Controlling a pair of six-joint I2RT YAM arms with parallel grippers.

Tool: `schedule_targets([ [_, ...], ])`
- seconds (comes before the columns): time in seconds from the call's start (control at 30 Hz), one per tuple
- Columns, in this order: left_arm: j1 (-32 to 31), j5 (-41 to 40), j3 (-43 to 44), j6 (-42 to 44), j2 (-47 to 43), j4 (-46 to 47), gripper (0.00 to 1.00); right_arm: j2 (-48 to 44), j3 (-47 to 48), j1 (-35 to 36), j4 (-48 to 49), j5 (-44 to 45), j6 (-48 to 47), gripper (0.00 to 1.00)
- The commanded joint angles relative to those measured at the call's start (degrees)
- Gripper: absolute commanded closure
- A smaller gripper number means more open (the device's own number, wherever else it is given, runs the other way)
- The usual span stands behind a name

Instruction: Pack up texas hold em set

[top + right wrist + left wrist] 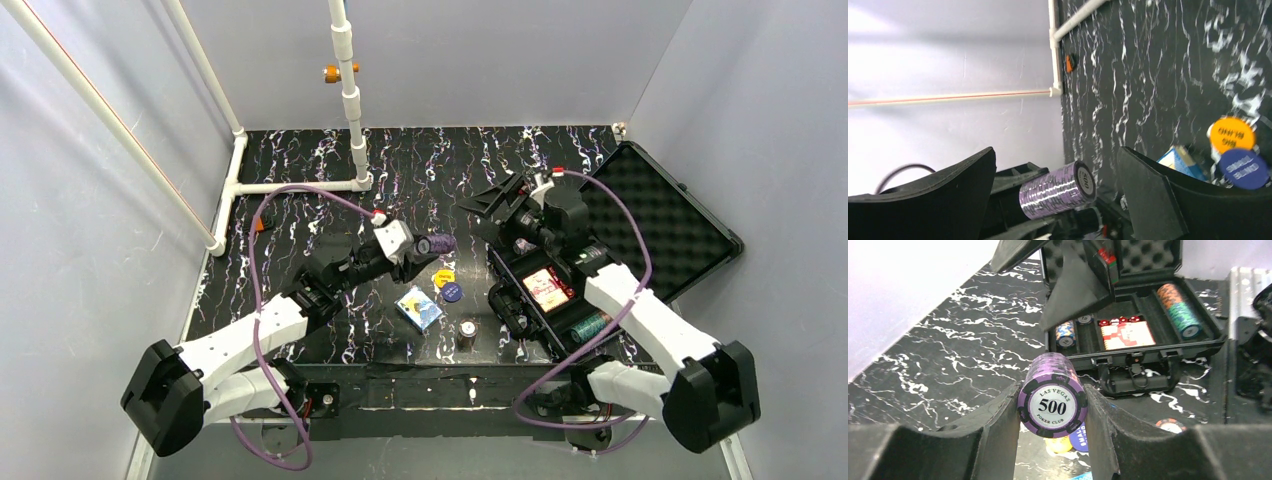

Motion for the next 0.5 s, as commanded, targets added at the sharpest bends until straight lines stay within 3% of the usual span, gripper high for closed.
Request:
schedule_targets([
  [0.0,-2.26,-5.45,-2.23,9.17,-2.53,10.54,1.0,4.87,1.8,1.98,0.88,-4.42,14.95,0.01],
  [0.17,-3.75,-9.1,-3.3,13.86,-2.5,11.91,1.0,7.99,3.79,7.17,0.05,-2.54,17.7,0.02],
  [0.47,-5.07,-16.37,-4.32,20.7,-2.08,13.88,1.0,8.3,2.0,9.24,-1.4,0.33,22.84,0.08],
])
